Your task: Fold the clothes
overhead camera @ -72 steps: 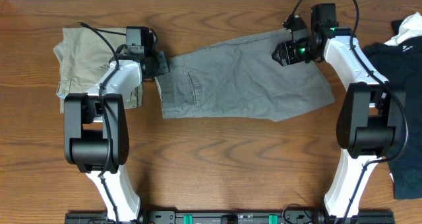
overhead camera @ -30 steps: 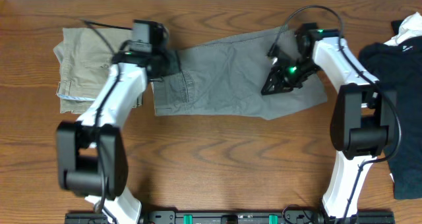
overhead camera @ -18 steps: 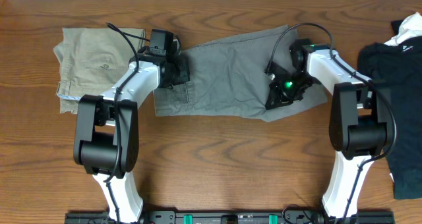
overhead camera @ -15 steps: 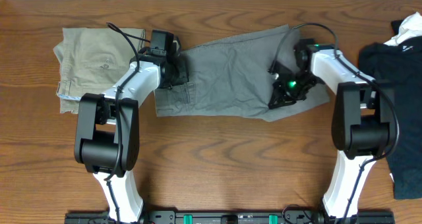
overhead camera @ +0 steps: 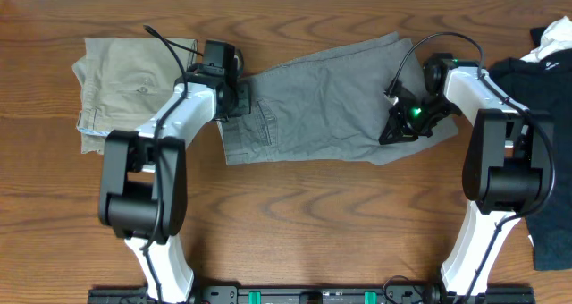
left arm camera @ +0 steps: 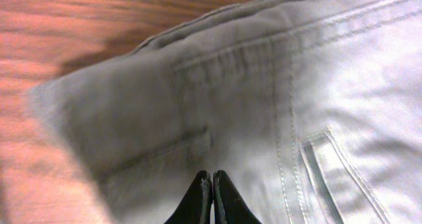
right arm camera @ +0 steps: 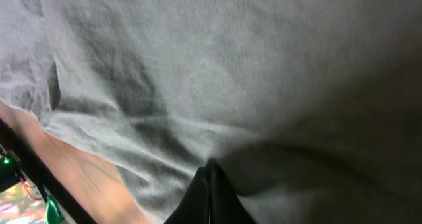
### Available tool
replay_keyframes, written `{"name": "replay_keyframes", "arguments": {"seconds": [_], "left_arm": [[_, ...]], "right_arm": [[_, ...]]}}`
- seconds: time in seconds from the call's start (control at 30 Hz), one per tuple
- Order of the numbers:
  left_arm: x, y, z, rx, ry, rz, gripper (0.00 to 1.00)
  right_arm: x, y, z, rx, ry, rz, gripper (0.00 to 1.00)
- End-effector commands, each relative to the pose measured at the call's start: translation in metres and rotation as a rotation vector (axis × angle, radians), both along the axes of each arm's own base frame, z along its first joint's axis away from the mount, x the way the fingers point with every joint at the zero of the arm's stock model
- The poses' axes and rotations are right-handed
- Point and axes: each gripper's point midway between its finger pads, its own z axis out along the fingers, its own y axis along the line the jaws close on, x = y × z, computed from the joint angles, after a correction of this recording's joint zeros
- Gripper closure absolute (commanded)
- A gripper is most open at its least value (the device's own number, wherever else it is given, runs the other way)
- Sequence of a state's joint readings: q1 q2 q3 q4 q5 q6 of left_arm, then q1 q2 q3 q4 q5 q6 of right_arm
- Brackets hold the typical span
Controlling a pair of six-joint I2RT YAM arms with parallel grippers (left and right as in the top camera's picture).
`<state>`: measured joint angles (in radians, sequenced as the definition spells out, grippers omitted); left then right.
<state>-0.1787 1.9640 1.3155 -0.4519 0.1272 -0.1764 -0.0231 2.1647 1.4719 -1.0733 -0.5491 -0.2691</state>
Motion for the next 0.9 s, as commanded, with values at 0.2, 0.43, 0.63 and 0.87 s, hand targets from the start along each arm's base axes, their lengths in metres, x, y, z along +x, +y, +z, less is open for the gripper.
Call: {"name": "replay_keyframes", "arguments": {"seconds": [0.2, 0.43, 0.63, 0.87], "left_arm": [[-0.017, 0.022, 0.101, -0.031, -0.097, 0.107, 0.73], [-0.039, 0.025, 0.057, -0.003, 0.065, 0.117, 0.52], [-0.070, 0.022, 0.023, -0.010, 0.261, 0.114, 0.44], [-0.082, 0.023, -0.007, 0.012, 0.368, 0.117, 0.42]], "right_arm": [[0.001, 0.006, 0.006, 0.015, -0.015, 0.001, 0.98], [0.004, 0.007, 0.005, 0.015, -0.032, 0.004, 0.98], [0.004, 0.008, 0.005, 0.015, -0.032, 0.007, 0.98], [0.004, 0.008, 0.005, 0.014, -0.031, 0.007, 0.98]]}}
